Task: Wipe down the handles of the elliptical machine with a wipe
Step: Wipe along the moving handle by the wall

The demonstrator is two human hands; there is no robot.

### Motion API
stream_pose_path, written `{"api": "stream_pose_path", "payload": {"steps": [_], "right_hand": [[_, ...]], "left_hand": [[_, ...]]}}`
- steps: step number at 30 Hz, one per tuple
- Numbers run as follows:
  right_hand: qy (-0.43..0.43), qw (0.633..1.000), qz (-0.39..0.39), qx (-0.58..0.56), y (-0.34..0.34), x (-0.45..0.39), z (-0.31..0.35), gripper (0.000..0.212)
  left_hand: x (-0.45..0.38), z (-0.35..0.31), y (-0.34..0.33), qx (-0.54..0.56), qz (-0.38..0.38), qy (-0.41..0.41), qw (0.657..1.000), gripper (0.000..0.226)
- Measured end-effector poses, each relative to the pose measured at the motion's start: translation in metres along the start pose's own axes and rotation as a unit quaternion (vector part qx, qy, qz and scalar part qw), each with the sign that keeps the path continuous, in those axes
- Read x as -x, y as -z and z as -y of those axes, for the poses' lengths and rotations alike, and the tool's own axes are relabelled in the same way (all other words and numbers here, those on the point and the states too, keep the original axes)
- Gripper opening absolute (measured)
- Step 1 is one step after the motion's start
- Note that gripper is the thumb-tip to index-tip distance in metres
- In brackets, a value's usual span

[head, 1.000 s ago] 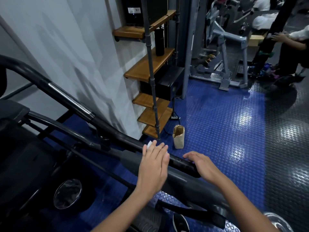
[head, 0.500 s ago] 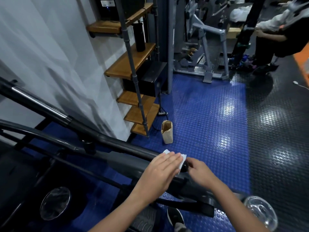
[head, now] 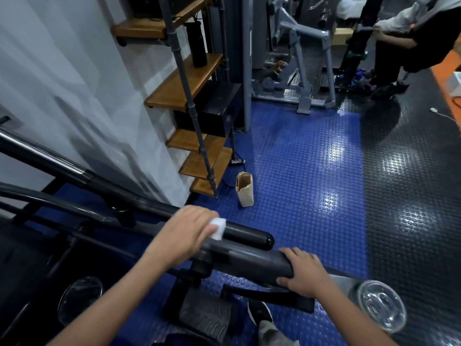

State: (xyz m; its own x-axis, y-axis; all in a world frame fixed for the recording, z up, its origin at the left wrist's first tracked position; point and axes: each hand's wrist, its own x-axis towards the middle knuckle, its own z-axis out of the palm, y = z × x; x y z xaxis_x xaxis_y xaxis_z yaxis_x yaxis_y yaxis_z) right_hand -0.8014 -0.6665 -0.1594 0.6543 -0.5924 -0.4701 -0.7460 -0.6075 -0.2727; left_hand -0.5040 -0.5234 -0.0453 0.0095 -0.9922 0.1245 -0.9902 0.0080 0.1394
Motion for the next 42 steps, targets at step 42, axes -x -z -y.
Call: {"api": "stream_pose_path", "payload": {"steps": [42], "right_hand": [[-0.009,0.999,0.028,0.026,-0.008,-0.025,-0.008,0.104]], "left_hand": [[0.007,-0.073,-0.047,-0.037,-0.027,0.035,0.998,0.046]]}}
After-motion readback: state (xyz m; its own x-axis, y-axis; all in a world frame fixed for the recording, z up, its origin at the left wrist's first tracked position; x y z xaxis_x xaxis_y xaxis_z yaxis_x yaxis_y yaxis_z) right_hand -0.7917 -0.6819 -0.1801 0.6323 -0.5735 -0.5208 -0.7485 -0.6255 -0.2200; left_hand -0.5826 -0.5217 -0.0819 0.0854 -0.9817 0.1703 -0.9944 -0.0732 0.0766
